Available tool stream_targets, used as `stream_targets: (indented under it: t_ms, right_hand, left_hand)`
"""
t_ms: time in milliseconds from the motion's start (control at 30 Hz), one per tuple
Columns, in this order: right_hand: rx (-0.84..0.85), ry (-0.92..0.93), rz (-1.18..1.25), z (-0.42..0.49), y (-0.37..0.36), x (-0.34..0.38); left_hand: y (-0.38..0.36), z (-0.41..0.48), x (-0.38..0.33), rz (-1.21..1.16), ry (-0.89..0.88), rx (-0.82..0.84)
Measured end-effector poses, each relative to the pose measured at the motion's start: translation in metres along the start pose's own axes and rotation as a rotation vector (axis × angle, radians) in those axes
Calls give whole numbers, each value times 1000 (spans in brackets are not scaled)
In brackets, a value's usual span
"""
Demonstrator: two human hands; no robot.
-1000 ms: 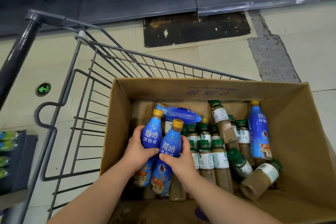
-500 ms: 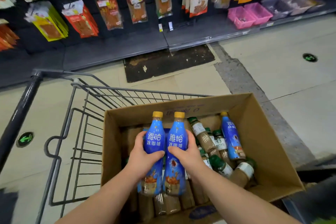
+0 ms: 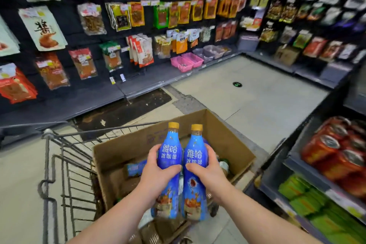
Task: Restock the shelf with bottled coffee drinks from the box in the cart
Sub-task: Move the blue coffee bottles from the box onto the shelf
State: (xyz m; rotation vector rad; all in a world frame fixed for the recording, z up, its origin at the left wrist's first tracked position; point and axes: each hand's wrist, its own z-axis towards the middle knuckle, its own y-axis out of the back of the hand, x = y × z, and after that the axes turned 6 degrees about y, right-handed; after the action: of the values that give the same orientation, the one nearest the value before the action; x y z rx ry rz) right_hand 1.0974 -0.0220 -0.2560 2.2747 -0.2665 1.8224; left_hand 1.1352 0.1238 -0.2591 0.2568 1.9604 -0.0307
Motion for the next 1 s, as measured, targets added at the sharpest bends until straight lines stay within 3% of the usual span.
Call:
stream_targets:
  t_ms: [167, 600, 1000]
  right_hand:
    - [-173, 52, 43, -61, 32, 15]
    - [-695, 106, 24, -231, 178, 26]
    - [-971, 172, -26, -430, 348, 24]
  left_hand:
    - [-33, -32, -10, -30, -57, 122]
    - [-184, -156, -25, 54, -190, 649]
    - [-369, -349, -14, 105, -275, 969]
